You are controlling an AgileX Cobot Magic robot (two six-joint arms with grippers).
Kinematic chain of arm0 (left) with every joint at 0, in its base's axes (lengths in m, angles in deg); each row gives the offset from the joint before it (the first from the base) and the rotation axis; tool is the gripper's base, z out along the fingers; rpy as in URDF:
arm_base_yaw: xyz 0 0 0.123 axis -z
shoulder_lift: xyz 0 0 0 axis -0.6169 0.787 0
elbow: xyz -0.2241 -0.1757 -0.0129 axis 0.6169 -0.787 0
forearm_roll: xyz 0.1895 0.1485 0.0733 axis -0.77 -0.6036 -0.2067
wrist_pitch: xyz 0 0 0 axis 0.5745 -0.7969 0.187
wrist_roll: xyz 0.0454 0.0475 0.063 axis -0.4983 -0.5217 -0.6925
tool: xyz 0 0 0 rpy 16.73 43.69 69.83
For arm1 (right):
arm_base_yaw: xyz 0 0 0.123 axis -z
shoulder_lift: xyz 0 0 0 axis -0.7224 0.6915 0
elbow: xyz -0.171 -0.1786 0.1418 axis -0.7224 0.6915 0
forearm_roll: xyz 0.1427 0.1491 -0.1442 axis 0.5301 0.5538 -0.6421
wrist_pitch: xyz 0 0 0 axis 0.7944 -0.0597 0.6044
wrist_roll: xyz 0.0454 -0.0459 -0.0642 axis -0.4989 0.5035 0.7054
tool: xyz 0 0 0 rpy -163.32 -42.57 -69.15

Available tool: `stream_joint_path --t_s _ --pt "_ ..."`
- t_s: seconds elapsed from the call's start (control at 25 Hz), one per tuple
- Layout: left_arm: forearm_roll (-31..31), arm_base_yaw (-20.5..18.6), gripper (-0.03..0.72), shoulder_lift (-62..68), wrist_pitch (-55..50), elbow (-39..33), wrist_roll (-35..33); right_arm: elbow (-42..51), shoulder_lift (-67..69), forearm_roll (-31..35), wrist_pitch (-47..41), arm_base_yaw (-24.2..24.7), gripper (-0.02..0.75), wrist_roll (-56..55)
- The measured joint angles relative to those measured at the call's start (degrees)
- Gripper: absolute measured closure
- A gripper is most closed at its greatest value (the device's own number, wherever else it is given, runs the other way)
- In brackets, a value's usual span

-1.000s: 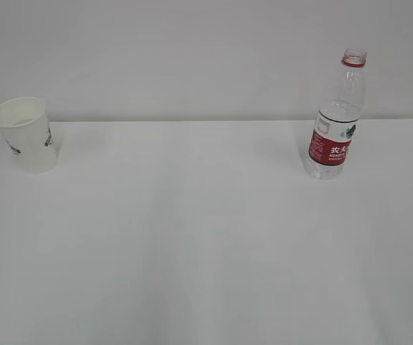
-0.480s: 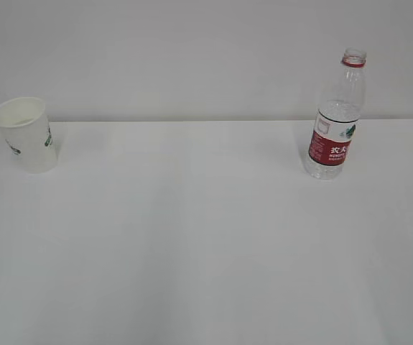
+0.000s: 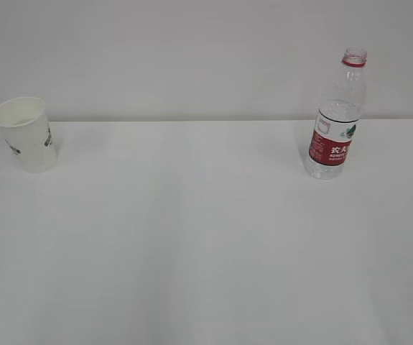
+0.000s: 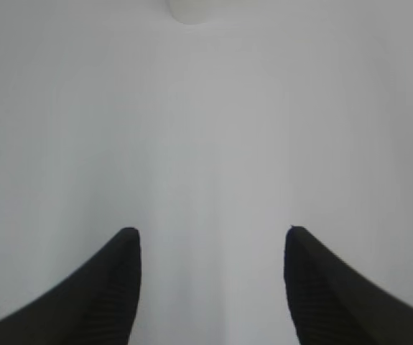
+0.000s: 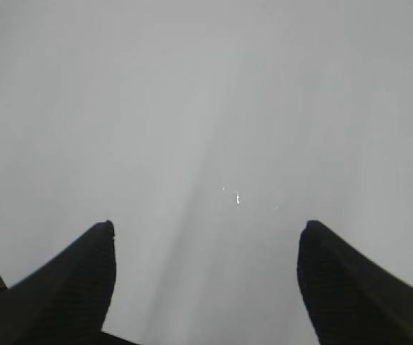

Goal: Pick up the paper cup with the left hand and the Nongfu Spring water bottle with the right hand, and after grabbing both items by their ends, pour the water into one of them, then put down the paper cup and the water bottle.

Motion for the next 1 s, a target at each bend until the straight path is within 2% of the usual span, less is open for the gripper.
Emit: stream_joint_path --t_s 0.56,1.0 --pt "-0.2 0.0 0.235 -0.2 0.0 0.0 0.0 0.0 0.0 0.0 0.0 0.0 0.146 0.0" --pt "-0.2 0.0 0.235 -9.4 -0.2 0.0 -0.1 0.0 -8.2 0.0 -0.3 0.0 0.147 0.0"
